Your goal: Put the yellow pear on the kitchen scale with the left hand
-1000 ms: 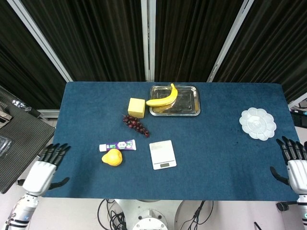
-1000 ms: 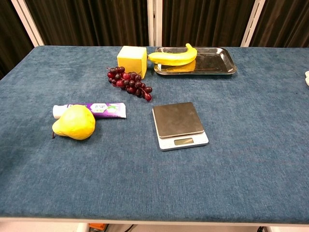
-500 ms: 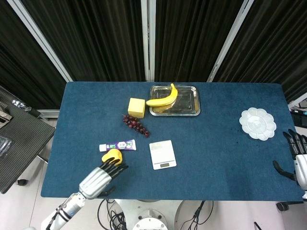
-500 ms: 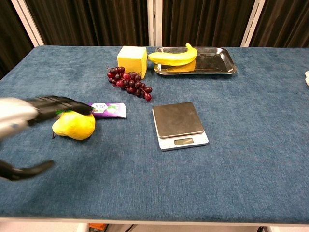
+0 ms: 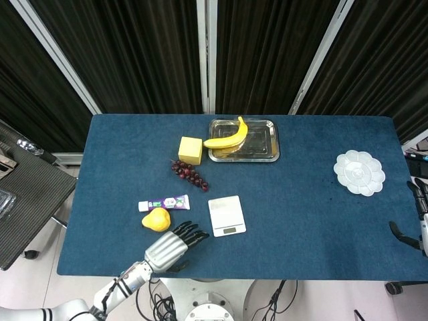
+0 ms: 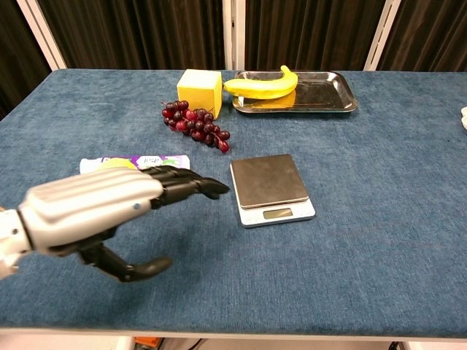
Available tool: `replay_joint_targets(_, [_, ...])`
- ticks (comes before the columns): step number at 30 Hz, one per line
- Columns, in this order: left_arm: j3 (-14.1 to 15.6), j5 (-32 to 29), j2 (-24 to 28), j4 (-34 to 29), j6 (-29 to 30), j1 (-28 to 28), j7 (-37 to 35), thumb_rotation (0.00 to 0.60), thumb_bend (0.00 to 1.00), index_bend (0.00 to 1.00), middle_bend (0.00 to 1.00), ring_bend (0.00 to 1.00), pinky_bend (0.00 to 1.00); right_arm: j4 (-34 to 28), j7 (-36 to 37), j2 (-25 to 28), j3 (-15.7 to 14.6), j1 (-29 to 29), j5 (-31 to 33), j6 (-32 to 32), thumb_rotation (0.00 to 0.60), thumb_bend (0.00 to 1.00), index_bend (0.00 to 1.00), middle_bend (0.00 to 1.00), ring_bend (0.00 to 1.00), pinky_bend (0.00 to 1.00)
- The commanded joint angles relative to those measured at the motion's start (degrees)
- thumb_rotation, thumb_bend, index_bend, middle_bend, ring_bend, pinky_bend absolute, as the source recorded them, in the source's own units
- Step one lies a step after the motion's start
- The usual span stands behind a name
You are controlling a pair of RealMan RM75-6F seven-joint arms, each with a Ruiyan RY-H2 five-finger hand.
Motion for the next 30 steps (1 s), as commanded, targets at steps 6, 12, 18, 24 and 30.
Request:
replay_joint_targets(6, [-0.3, -1.0, -4.53, 4.98, -0.26, -2.09, 3.74, 0.6, 0.4, 0.05, 0.14, 0.0, 0.0, 1.16, 0.85, -0.19, 0.88, -0.27, 1.02, -0.24, 0.6, 0.21, 0.0, 0.0, 0.0, 0.0])
replay_joint_targets(12, [-0.07, 0.53, -6.99, 8.05, 1.66, -3.18, 2.54, 0.6, 0.4, 0.06, 0.14, 0.0, 0.0, 1.67, 2.04, -0.01, 1.27, -0.57, 1.33, -0.38, 0.6, 0.22, 0.0, 0.0, 0.0, 0.0])
replay_joint_targets(18, [0.24, 0.7, -9.09, 10.78, 1.48, -4.68, 0.68, 0.6, 0.4, 0.05, 0.14, 0.0, 0.0, 1.8, 2.7, 0.1, 1.48, -0.73, 1.25, -0.48, 0.6, 0.22, 0.0, 0.0, 0.0, 0.0])
replay_joint_targets(24, [0.45, 0.54, -10.55, 13.02, 1.79, -5.65, -0.7, 0.6, 0.4, 0.05, 0.14, 0.0, 0.0, 2.24, 2.82, -0.14, 1.6, -0.7, 1.29, -0.92, 0.6, 0.22, 0.0, 0.0, 0.0, 0.0])
replay_joint_targets(30, [0.61, -0.35, -10.72, 13.87, 1.64, -6.33, -1.23, 0.6, 0.41, 0.05, 0.14, 0.0, 0.0, 2.56, 2.98, -0.34, 1.59, -0.63, 1.28, -1.53, 0.6, 0.22, 0.0, 0.0, 0.0, 0.0])
